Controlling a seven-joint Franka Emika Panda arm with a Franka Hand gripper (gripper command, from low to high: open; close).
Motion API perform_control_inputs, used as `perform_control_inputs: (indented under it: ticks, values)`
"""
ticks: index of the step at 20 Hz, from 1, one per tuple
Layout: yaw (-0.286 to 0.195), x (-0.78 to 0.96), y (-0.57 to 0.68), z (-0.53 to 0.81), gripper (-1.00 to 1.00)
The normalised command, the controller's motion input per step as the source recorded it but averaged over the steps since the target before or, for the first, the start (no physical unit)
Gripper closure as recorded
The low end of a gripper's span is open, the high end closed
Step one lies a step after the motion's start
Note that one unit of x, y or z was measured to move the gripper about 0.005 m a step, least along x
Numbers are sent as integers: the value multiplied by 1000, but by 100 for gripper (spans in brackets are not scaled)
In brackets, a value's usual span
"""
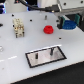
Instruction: Insert the blue gear onto the right peg, followed by the red gear
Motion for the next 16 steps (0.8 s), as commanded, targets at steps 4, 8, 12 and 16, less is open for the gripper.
perform_control_inputs:
  ticks: [4,8,12,16]
  values:
    - [0,651,-375,239,100]
    - [0,722,-321,139,100]
    - [0,709,-306,63,100]
    - [0,593,-254,21,100]
